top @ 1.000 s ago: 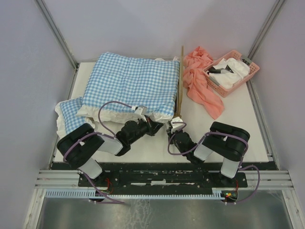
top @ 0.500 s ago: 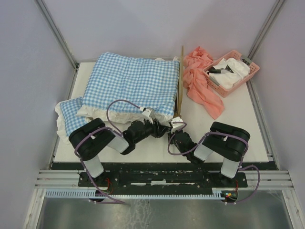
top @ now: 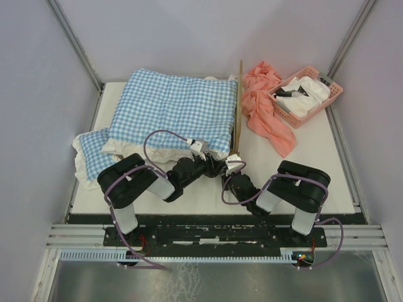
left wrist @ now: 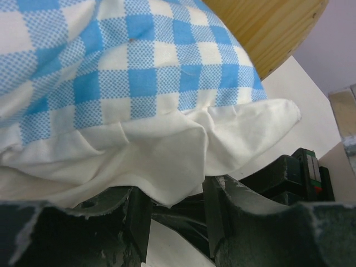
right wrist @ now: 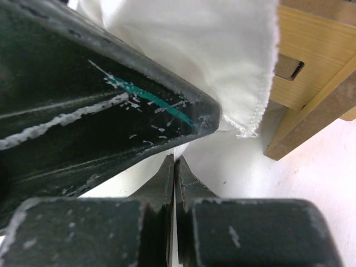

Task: Set up the pet bed
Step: Tie the ropes to the bed frame.

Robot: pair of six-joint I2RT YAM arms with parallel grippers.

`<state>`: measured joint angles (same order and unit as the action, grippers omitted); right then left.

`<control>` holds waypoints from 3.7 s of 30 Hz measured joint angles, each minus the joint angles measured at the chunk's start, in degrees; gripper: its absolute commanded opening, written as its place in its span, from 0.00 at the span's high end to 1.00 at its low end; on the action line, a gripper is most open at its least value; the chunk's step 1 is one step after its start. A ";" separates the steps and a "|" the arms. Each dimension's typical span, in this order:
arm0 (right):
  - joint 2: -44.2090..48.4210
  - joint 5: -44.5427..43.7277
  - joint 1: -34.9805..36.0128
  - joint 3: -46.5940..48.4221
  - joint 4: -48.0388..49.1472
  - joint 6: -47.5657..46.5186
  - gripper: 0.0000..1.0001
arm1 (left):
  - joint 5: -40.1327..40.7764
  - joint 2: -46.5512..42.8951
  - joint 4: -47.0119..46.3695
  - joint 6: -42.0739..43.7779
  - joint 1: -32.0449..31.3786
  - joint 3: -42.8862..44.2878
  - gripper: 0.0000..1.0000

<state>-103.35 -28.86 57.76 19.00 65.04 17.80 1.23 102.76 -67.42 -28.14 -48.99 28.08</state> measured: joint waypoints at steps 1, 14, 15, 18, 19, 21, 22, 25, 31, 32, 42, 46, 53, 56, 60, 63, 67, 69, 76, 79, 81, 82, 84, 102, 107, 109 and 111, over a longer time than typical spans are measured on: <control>0.00 0.11 0.00 0.00 0.00 0.00 0.98 | 0.33 0.22 -0.04 0.00 0.00 0.07 0.54; -0.02 0.44 0.00 0.04 0.00 0.13 0.98 | 4.79 2.05 -0.02 2.12 -1.20 0.48 0.53; -0.07 0.44 0.00 0.04 0.00 0.17 0.98 | 5.09 2.25 -0.04 2.27 -1.25 0.50 0.55; -0.17 0.42 0.00 0.07 0.13 0.20 0.98 | 6.25 2.97 0.07 2.71 -1.25 0.87 0.68; -0.24 0.42 0.00 0.11 0.20 0.22 0.98 | 6.54 3.13 0.11 2.78 -1.25 1.20 0.73; -0.28 0.42 0.00 0.15 0.20 0.24 0.98 | 7.15 3.37 0.57 3.17 -1.25 2.21 0.83; -0.28 0.42 0.00 0.15 0.20 0.24 0.98 | 7.34 3.41 0.94 3.39 -1.27 2.73 0.87; -0.28 0.39 0.00 0.20 0.13 0.24 0.98 | 7.72 3.41 0.94 3.89 -1.31 3.06 0.96; -0.63 -0.09 0.00 0.33 0.48 0.44 0.98 | 7.61 2.34 1.46 4.04 -1.31 1.51 0.97; -0.63 -0.28 0.00 0.33 0.46 0.44 0.98 | 7.39 1.53 1.84 4.04 -1.29 1.03 0.97; -0.66 -2.86 0.00 0.37 0.07 0.57 0.98 | 2.05 -8.66 4.92 3.67 -1.29 -2.08 0.97; -0.55 -2.60 0.00 0.37 -0.02 0.24 0.98 | 1.75 -11.65 6.40 3.30 -1.29 -3.69 0.97; 4.57 -2.36 -0.02 -1.05 -4.98 -1.14 0.98 | 3.17 -19.56 14.05 2.89 -1.27 -4.15 0.97; 7.89 -3.61 -0.24 -1.03 -8.66 -1.27 0.98 | 4.26 -23.69 18.47 2.47 -0.81 -4.37 0.97; 9.70 -4.39 -1.16 -1.03 -11.26 -1.36 0.98 | 4.87 -28.85 24.06 1.81 0.50 -5.64 0.97; 10.25 -4.37 -1.75 -1.03 -12.66 -1.53 0.98 | 4.74 -31.85 28.02 1.81 1.44 -5.68 0.97; 11.72 -4.35 -2.45 -0.81 -15.02 -1.81 0.98 | 4.48 -33.68 31.61 1.81 2.23 -5.53 0.97; 12.46 -4.33 -2.80 -0.44 -15.87 -2.03 0.98 | 3.93 -33.97 33.16 1.81 2.82 -5.46 0.97; 12.61 -4.09 -4.79 0.13 -16.72 -2.29 0.98 | -0.42 -34.14 38.25 1.81 4.61 -2.51 0.97; 12.48 -3.98 -5.81 0.35 -16.68 -2.56 0.98 | -2.86 -34.12 39.01 1.75 5.57 -1.51 0.97; 12.46 -3.91 -6.51 0.35 -16.46 -2.62 0.98 | -4.70 -34.07 40.30 1.73 6.32 -0.46 0.97; 12.44 -3.76 -6.86 0.35 -16.22 -2.60 0.98 | -5.51 -34.07 41.44 1.70 6.84 0.26 0.97; 12.44 -3.34 -7.15 0.35 -16.13 -2.73 0.98 | -7.37 -34.10 43.74 1.70 8.02 1.79 0.97; 11.47 2.36 -7.78 -0.09 -11.28 -5.38 0.98 | -23.10 -36.00 61.77 0.50 16.79 11.91 0.93; 11.52 4.59 -7.80 -0.07 -11.13 -6.03 0.98 | -24.57 -36.06 61.18 0.20 16.79 11.80 0.50; 11.93 5.73 -7.80 -0.07 -11.58 -6.14 0.98 | -23.15 -37.16 59.28 -0.48 16.70 10.38 0.49; 12.85 6.82 -7.80 0.07 -12.55 -6.14 0.98 | -20.11 -40.02 54.99 -0.98 16.04 6.14 0.48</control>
<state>-90.50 -22.04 49.95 19.07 52.49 11.66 -18.87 62.74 -12.43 -29.12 -32.95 34.22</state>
